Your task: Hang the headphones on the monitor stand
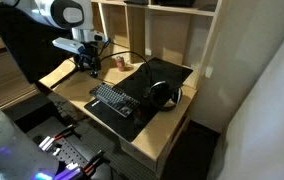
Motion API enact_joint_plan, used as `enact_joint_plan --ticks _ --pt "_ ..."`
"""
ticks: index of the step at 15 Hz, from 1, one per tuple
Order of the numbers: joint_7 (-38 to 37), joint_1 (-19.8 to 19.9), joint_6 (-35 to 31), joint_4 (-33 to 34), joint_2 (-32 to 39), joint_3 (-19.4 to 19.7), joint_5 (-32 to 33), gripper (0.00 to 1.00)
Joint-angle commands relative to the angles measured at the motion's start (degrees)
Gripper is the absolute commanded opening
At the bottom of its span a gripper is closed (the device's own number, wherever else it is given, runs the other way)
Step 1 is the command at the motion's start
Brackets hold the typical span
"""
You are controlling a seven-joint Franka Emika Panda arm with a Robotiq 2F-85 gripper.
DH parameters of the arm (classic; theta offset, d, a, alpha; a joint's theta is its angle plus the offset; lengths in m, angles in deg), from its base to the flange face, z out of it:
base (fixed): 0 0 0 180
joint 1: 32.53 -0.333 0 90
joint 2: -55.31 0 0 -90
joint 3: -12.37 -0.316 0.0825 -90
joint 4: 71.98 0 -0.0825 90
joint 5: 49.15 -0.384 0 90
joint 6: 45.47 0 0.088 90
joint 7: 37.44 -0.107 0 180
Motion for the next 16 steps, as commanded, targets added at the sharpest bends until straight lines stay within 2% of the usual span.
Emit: enact_joint_plan --ticks 1,5,7,10,16 --pt "0.0 0.2 0.1 0.1 0.0 -0.2 -0.1 1.0" --pt "-1.4 0.4 -0.3 0.3 0.0 -0.6 0.7 1.0" --pt "-5.9 1.8 -5.0 0.1 -2.7 -0.2 1.3 1.0" --pt "-8.5 3.2 -4.4 1.7 -8.6 1.5 0.1 1.0" --pt "-14.5 10.5 -4.7 2.2 -18.8 6.1 0.1 1.0"
